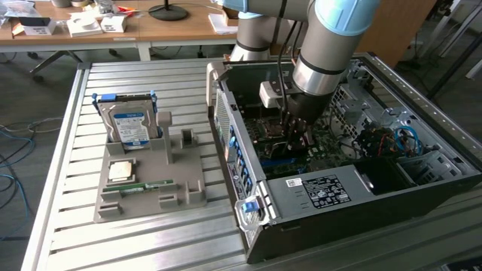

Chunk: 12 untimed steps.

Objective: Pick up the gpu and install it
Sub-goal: 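Insert the gpu into the slot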

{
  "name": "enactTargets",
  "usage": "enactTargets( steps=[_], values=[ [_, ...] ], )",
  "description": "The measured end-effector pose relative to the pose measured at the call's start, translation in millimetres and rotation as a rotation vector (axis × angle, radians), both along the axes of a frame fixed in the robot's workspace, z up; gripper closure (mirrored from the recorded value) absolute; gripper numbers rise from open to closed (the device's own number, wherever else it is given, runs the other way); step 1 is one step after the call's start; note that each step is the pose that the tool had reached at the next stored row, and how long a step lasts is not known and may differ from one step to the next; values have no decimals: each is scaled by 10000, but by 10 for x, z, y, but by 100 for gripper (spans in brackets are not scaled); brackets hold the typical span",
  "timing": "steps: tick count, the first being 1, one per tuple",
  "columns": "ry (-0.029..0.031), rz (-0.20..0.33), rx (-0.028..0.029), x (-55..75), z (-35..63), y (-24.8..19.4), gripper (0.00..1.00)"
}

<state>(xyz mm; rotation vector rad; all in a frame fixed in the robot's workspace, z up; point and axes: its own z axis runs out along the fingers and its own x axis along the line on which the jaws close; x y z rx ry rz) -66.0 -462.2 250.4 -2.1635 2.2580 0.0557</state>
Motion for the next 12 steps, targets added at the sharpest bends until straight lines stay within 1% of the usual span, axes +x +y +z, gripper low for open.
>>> enactTargets(
  steps=[8,12],
  values=[
    [0,0,0,2,0,-1,74],
    [0,-1,1,1,0,-14,74]
  ],
)
